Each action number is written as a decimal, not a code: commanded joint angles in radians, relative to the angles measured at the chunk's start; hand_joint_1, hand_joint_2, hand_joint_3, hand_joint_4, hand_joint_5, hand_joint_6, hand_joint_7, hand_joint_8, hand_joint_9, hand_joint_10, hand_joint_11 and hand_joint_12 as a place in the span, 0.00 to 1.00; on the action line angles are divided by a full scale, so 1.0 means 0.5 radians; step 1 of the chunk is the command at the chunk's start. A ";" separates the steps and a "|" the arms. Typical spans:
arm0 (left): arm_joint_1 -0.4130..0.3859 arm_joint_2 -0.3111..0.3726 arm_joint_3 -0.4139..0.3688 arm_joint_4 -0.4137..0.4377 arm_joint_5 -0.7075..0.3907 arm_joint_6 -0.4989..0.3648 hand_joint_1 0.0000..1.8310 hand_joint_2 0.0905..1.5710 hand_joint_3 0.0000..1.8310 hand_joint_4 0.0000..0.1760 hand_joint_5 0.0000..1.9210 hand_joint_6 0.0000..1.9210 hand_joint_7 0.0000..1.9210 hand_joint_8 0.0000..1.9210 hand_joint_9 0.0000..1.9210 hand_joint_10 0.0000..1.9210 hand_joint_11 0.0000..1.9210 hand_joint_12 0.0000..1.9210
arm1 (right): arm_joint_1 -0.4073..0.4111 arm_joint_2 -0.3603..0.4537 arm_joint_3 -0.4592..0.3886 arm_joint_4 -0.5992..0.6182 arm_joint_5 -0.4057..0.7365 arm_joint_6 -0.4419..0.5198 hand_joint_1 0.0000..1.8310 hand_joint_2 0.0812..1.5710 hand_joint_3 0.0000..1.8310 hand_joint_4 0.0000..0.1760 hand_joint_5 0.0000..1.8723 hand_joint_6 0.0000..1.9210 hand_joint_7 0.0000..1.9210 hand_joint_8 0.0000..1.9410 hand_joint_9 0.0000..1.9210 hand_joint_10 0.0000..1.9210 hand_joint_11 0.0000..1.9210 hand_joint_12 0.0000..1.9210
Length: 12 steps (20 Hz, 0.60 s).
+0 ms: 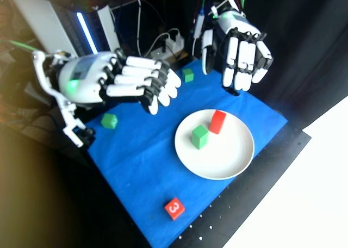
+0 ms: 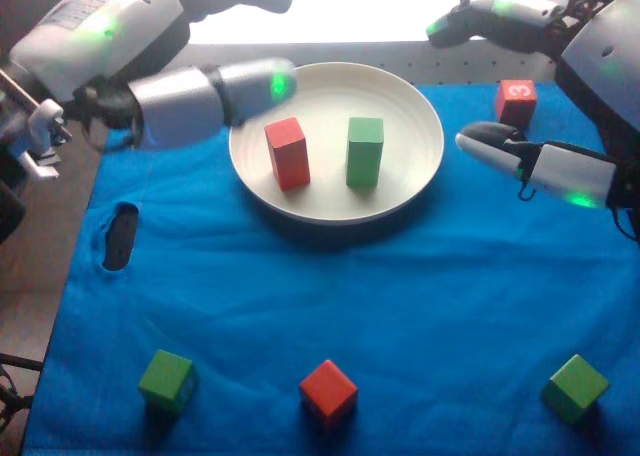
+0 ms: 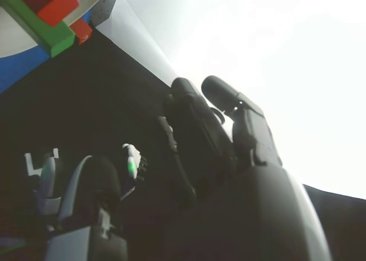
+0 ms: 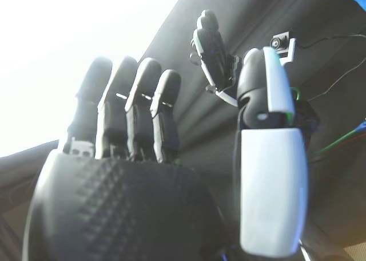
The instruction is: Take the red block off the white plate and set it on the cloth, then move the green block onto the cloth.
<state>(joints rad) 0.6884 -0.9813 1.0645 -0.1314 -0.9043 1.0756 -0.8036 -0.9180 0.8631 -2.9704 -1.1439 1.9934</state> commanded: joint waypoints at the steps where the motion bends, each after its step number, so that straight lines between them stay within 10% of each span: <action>1: -0.023 -0.009 0.008 0.004 -0.244 -0.006 0.00 0.86 0.03 0.00 0.10 0.39 0.19 0.10 0.03 0.48 0.00 0.86 | 0.013 -0.003 0.002 -0.045 -0.245 0.004 0.48 0.71 0.01 0.00 0.27 0.30 0.29 0.26 0.17 0.54 0.01 0.97; 6: -0.025 -0.041 0.052 -0.026 -0.191 -0.007 0.00 0.86 0.03 0.00 0.10 0.39 0.19 0.10 0.03 0.48 0.00 0.86 | 0.013 -0.004 0.015 -0.016 -0.244 0.004 0.48 0.71 0.01 0.00 0.27 0.29 0.29 0.26 0.17 0.54 0.01 0.97; 8: -0.025 -0.068 0.088 -0.039 -0.155 -0.006 0.41 0.74 0.00 0.43 0.20 0.17 0.24 0.04 0.13 0.24 0.00 0.64 | 0.005 -0.015 0.032 0.000 -0.242 0.004 0.71 0.59 0.00 0.00 0.33 0.29 0.36 0.39 0.30 0.58 0.20 0.88; 10: -0.028 -0.070 0.098 -0.050 -0.127 -0.006 0.43 0.67 0.00 0.27 0.24 0.07 0.24 0.01 0.14 0.20 0.00 0.70 | 0.005 -0.015 0.031 0.004 -0.241 0.004 0.63 0.57 0.00 0.00 0.27 0.42 0.28 0.54 0.24 0.67 0.15 0.91; 12: -0.041 -0.079 0.117 -0.056 -0.091 -0.006 0.42 0.65 0.00 0.25 0.23 0.05 0.22 0.00 0.13 0.19 0.00 0.73 | 0.005 -0.021 0.034 0.021 -0.241 0.004 0.60 0.59 0.00 0.00 0.20 0.46 0.24 0.48 0.22 0.63 0.15 0.89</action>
<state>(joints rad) 0.6823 -1.0180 1.1225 -0.1585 -0.8272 1.0756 -0.8097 -0.9253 0.8768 -2.9391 -1.1408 1.9930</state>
